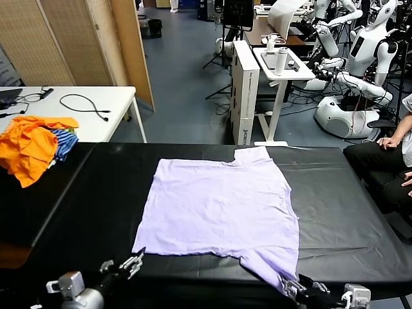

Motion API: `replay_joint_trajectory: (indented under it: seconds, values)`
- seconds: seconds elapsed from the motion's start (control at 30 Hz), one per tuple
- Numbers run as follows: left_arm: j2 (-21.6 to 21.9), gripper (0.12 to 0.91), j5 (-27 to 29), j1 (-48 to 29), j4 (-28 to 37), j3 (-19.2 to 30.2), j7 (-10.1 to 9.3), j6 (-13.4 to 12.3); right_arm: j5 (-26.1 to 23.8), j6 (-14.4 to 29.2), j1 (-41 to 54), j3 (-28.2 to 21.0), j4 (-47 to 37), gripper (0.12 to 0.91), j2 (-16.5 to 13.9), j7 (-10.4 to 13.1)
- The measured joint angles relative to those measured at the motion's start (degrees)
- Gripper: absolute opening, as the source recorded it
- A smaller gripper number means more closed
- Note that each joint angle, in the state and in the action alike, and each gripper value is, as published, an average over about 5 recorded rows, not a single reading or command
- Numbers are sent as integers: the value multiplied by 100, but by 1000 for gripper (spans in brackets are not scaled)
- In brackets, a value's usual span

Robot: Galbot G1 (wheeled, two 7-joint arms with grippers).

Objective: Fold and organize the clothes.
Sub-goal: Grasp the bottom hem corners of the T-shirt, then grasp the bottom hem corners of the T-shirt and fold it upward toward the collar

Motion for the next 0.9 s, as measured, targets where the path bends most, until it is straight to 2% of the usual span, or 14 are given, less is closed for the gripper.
replay_joint_trajectory:
  seconds: [0.17,0.27,0.37,0.63,0.9]
  values:
    - [-19,243,38,-11,16,15,-8,8,0,0,-8,-17,9,222,6,-1]
    - [-31,205,46,-28,29,26,-10,14,2,0,-47,-21,59,162,3,12]
    - [-29,167,46,-10,17,20,-13,14,3,0,-121,-21,149,140,-5,57]
    - [107,147,25,320,-319,-203,-30,23,2,0,-338,-51,391,140,-20,149]
    - [16,147,50,624,-712,-328,-12,-73,211,0,14,29,387,140,-29,59]
